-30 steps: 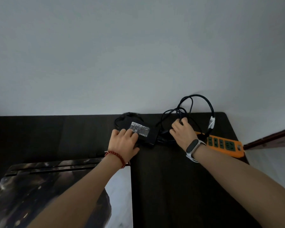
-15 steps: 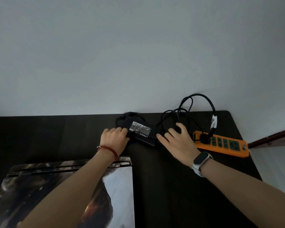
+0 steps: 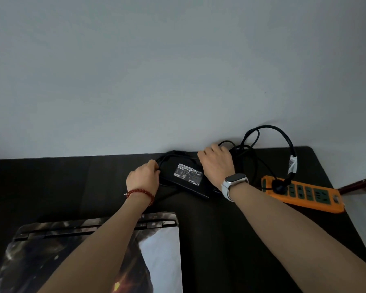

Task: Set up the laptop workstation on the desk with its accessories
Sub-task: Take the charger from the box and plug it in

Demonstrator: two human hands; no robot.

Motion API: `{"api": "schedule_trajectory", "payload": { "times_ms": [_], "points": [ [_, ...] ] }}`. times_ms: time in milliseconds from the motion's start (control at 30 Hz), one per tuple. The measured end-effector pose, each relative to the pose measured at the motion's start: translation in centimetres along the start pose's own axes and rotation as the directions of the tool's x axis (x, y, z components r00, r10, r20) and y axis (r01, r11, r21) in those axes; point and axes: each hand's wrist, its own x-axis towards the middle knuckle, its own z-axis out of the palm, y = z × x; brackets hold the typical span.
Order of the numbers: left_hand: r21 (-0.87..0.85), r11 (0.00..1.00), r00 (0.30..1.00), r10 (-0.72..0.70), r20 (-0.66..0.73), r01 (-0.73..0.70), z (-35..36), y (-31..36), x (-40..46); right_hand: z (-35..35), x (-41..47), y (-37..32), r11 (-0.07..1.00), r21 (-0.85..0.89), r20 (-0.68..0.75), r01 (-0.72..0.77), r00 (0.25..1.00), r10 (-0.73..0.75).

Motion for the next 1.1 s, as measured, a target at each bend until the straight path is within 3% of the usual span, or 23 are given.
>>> {"api": "schedule_trajectory", "payload": {
  "times_ms": [233, 333, 433, 567, 800, 933, 1100],
  "points": [
    [0.034, 0.999, 0.999, 0.016, -0.041, -0.015, 0.6, -0.2, 0.6, 1.7, 1.2, 0.4, 0.987, 0.124, 0.129, -0.097, 0.988, 0.081],
    [0.155, 0.986, 0.998, 0.061, 0.006, -0.061, 0.4, 0.0, 0.3, 1.5, 0.8, 0.5, 0.972, 0.202, 0.208, -0.124, 0.975, 0.081],
    [0.218, 0.972, 0.992, 0.070, 0.102, -0.091, 0.0, 0.4, -0.4, 1.2, -0.9, 0.1, 0.978, 0.189, 0.201, -0.084, 0.978, 0.045],
    [0.101, 0.994, 0.978, 0.024, 0.206, -0.046, -1.0, 0.8, -2.7, 0.5, -4.8, -1.1, 0.965, 0.254, 0.178, -0.072, 0.984, 0.026],
    [-0.061, 0.996, 0.986, -0.052, 0.161, 0.062, -5.0, 0.4, -10.0, -3.6, -11.5, -1.9, 0.932, 0.363, 0.172, -0.025, 0.984, -0.041],
    [-0.244, 0.964, 0.994, -0.095, 0.049, 0.104, -8.1, -1.8, -16.0, -6.2, -15.3, -3.9, 0.835, 0.544, 0.179, -0.084, 0.984, -0.018],
    [-0.344, 0.902, 0.957, -0.289, -0.029, 0.262, -10.6, -7.8, -27.3, -7.6, -20.7, -10.3, 0.674, 0.734, 0.294, -0.087, 0.935, -0.199]
  ]
}}
